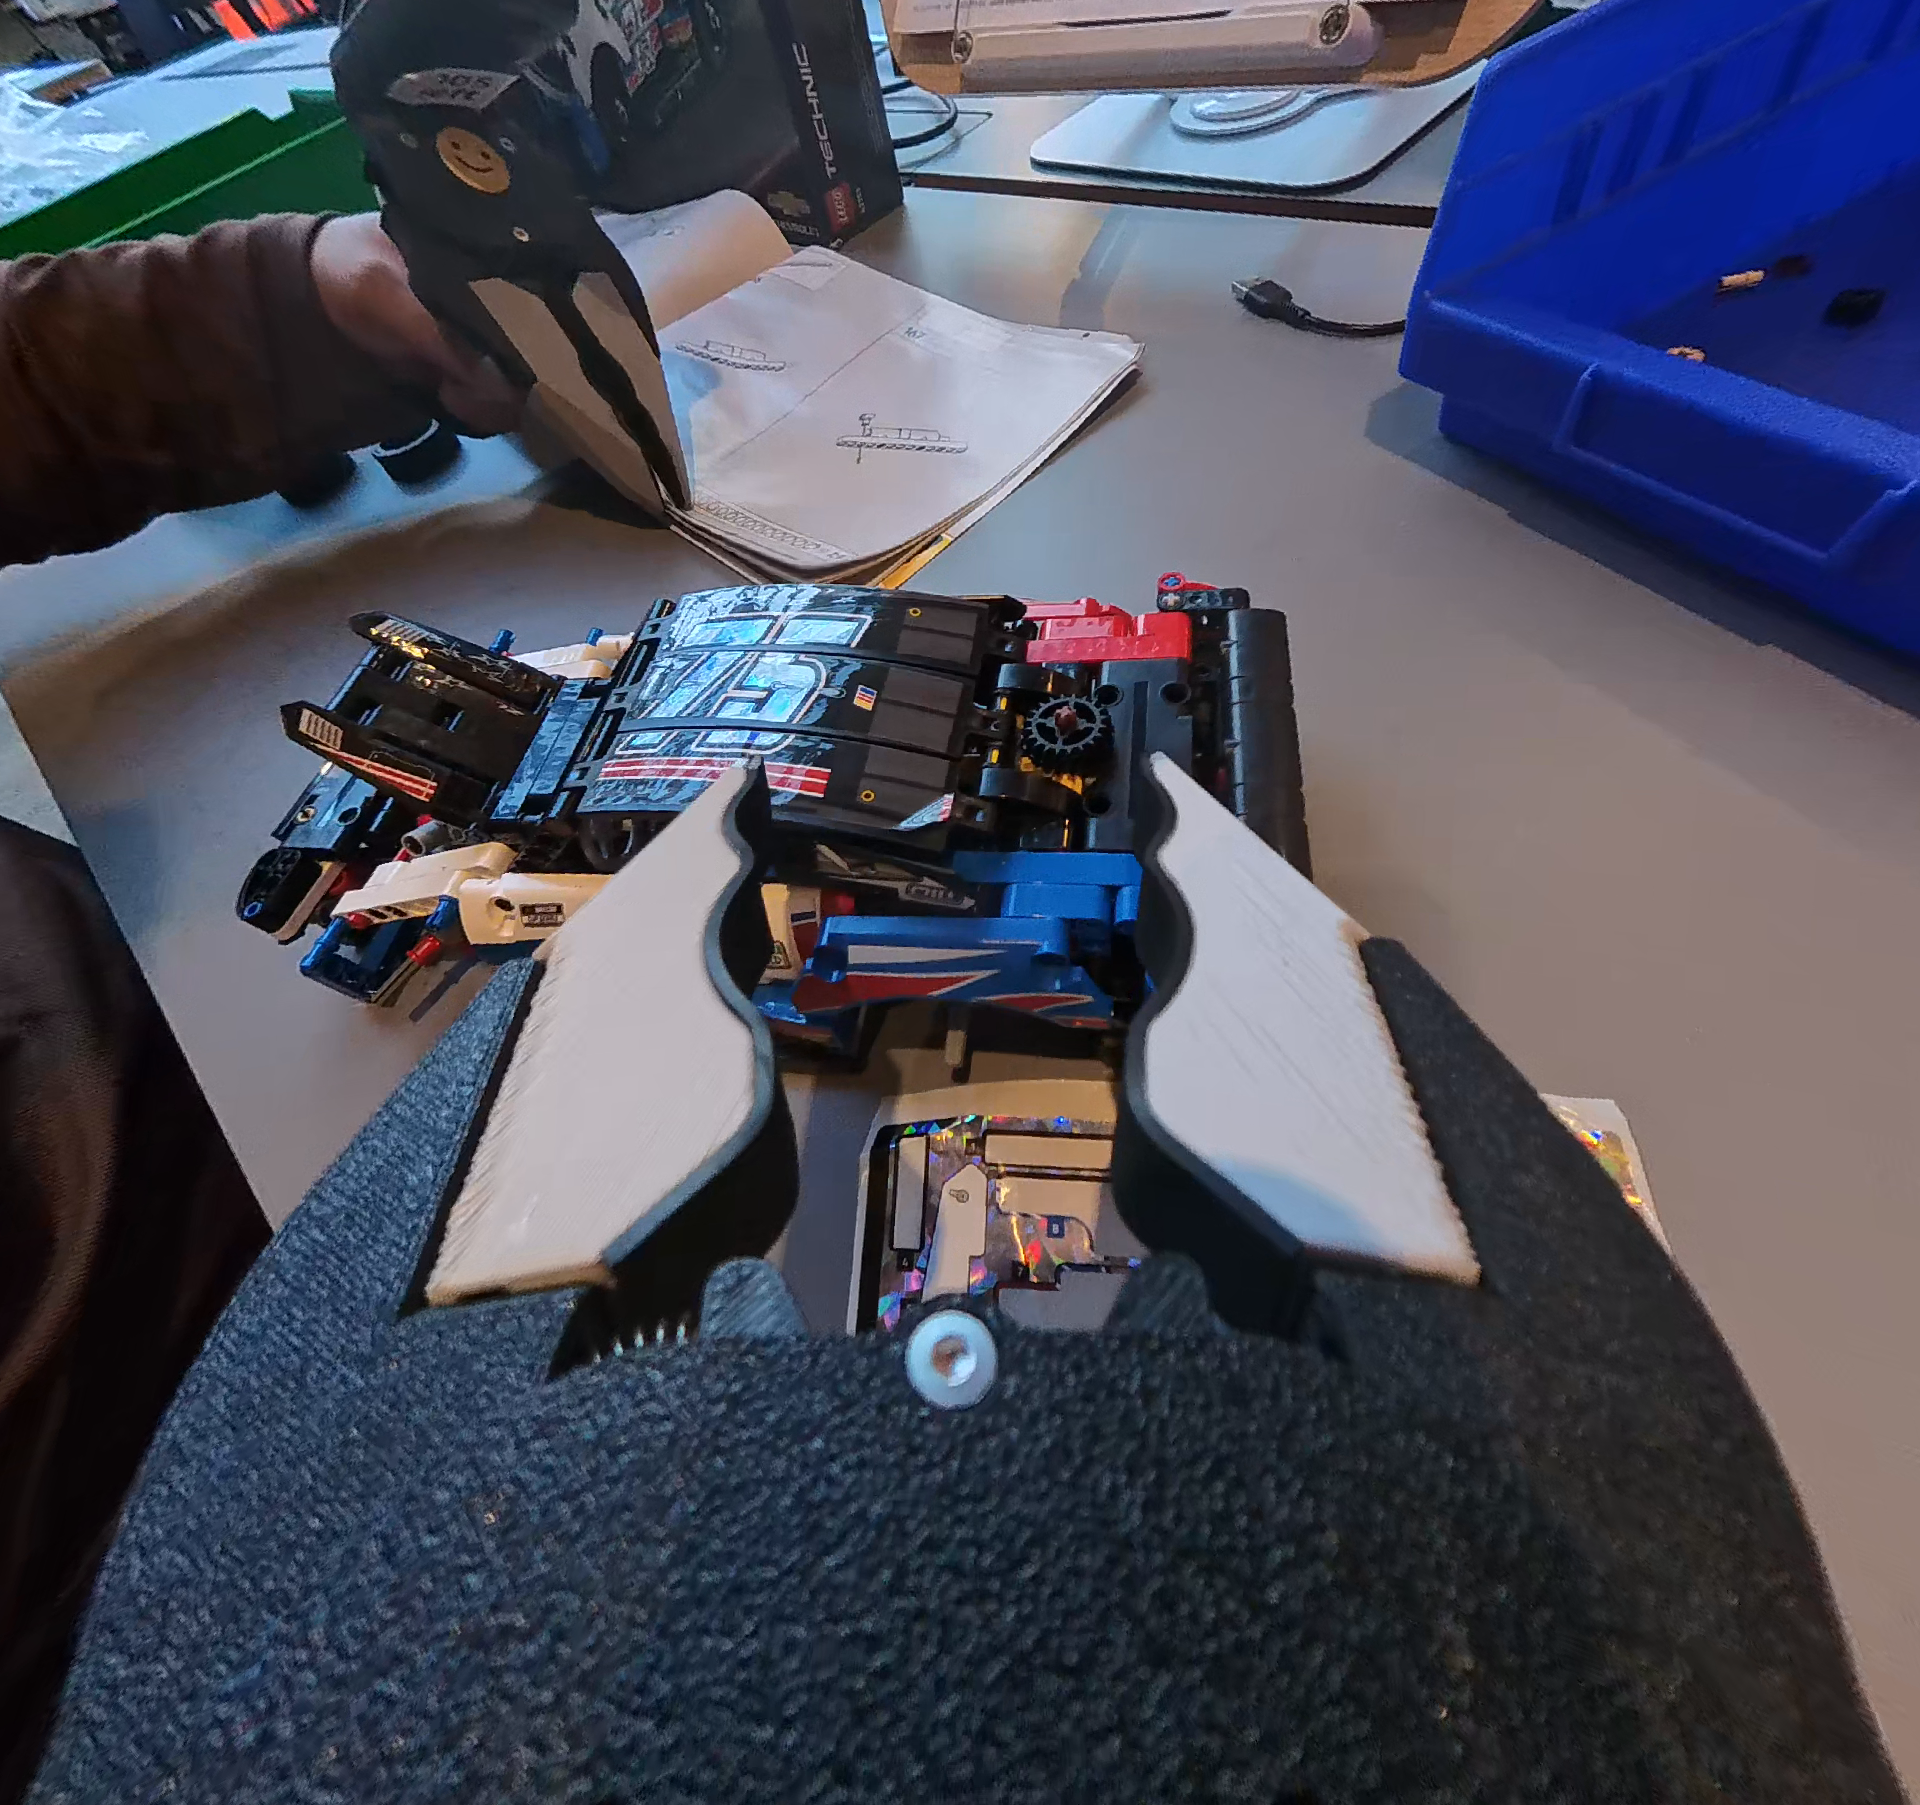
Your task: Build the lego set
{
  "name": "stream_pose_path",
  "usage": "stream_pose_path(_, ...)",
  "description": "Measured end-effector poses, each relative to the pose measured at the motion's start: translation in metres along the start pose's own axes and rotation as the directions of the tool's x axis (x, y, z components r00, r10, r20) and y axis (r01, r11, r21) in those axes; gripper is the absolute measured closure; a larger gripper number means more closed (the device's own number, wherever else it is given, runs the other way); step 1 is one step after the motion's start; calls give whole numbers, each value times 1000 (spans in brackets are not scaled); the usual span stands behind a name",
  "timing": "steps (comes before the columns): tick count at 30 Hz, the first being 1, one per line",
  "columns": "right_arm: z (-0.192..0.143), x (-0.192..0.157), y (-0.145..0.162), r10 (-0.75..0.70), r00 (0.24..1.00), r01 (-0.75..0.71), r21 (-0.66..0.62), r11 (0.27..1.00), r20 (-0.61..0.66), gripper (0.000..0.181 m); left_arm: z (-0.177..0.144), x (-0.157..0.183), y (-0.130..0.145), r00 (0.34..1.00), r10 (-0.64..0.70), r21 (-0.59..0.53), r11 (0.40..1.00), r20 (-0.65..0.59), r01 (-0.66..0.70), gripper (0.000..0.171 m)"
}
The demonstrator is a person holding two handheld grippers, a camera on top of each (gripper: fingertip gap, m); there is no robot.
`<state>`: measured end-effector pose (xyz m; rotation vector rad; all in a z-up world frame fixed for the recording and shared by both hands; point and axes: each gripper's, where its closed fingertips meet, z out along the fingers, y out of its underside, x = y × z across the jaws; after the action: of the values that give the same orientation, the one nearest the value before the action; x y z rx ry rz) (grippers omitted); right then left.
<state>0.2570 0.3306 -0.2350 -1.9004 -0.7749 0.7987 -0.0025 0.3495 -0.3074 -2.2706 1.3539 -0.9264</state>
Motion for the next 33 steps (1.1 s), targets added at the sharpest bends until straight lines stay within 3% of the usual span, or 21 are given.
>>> stream_pose_path(22, -8, -6, -10, -13, 1000, 13, 32, 999, 3, 114, -4, -1, -4, 1000, 0, 48, 999, 25, -1, 171)
stream_pose_path(33, -11, -8, -11, -13, 1000, 13, 49, 999, -3, 115, 1, 1, 0, 993, 81, 0, 997, 86, -81, 171)
